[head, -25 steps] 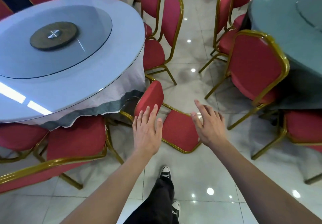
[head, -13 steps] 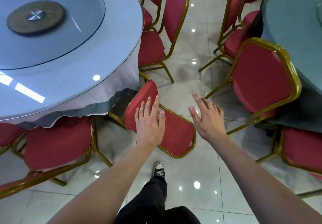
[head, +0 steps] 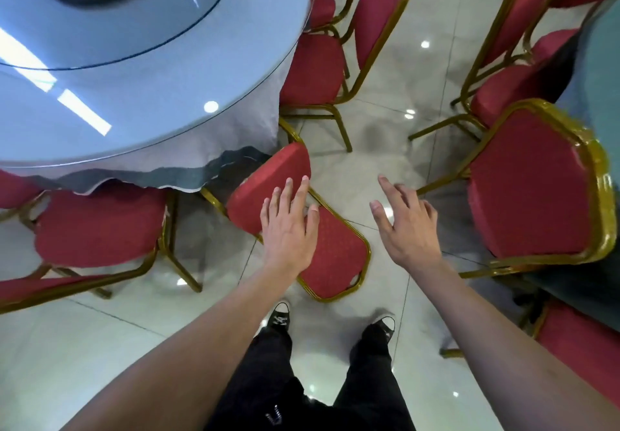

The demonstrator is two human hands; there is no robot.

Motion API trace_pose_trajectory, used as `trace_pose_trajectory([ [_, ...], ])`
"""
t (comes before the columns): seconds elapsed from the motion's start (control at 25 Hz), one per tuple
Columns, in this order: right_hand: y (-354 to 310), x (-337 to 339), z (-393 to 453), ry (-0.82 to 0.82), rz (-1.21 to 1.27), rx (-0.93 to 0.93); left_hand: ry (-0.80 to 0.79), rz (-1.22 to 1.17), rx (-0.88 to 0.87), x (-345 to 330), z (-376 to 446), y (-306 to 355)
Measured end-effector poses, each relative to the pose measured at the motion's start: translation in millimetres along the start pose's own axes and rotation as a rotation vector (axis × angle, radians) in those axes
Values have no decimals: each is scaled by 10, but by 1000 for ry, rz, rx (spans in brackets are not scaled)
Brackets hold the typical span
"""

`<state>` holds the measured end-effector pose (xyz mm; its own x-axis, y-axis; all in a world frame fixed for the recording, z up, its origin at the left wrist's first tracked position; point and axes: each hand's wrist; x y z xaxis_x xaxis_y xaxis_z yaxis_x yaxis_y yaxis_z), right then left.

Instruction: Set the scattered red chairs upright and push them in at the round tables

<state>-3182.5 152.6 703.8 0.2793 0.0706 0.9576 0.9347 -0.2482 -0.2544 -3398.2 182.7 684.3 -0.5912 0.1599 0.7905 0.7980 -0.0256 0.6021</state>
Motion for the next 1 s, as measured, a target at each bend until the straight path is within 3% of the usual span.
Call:
trace_pose_trajectory([
  [0.24,490,-75,497,-152,-58,219,117,-25,213,-509,-151,299],
  [0.52,1141,-493,891,-219,-67,401,271,-46,401,-1274,-426,370],
  [0.8,1910,-1712,1185,-279,-112,394,230,-88,521,-2538,-591,-49],
  [1.0,2337,-2962,1404,-263,-125,430,188,-58,505,-3626,-584,-774],
])
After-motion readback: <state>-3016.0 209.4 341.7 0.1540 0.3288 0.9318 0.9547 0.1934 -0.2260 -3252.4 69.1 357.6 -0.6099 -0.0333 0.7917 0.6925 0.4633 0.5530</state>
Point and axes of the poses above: each hand's wrist, its own z-axis towards the middle knuckle, its own x-axis out of the back of the hand, y = z × x, and after that the axes turned 6 degrees about -z, right-handed
